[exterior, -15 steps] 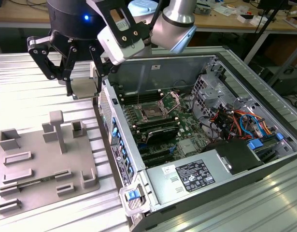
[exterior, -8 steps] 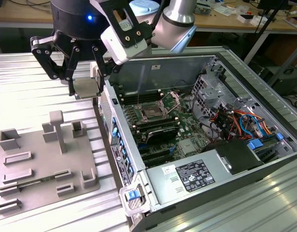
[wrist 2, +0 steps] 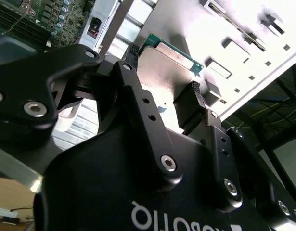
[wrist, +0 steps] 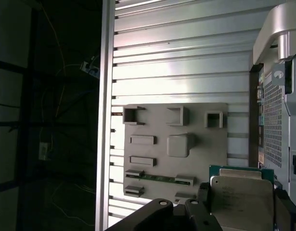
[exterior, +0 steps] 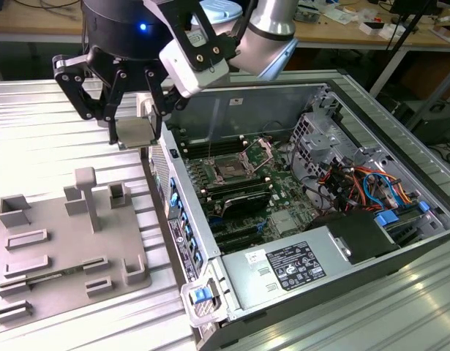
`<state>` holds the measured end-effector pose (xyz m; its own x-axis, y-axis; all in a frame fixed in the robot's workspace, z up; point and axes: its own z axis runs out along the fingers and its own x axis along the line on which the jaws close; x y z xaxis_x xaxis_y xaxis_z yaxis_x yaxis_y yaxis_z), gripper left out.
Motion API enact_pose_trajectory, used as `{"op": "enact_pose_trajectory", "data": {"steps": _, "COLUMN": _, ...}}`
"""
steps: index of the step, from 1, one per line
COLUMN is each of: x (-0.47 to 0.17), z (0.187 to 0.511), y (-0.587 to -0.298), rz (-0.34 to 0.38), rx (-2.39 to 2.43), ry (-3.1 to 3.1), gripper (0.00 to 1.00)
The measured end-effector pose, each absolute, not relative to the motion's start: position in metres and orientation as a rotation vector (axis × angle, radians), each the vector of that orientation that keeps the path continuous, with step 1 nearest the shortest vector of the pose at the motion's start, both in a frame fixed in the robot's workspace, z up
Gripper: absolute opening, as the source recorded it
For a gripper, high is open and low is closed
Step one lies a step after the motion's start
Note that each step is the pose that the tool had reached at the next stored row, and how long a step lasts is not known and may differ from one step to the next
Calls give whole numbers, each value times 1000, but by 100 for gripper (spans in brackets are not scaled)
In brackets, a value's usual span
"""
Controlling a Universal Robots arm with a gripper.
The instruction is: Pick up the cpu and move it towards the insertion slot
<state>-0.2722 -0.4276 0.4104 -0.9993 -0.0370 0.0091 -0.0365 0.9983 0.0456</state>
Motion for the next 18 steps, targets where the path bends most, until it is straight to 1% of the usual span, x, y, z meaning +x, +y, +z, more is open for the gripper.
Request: {"op": "enact_pose_trajectory", "data": {"steps": 18, "x": -260, "z": 410, "y": -428, "rz": -71, "rx": 58, "ry": -3130, "gripper": 55}}
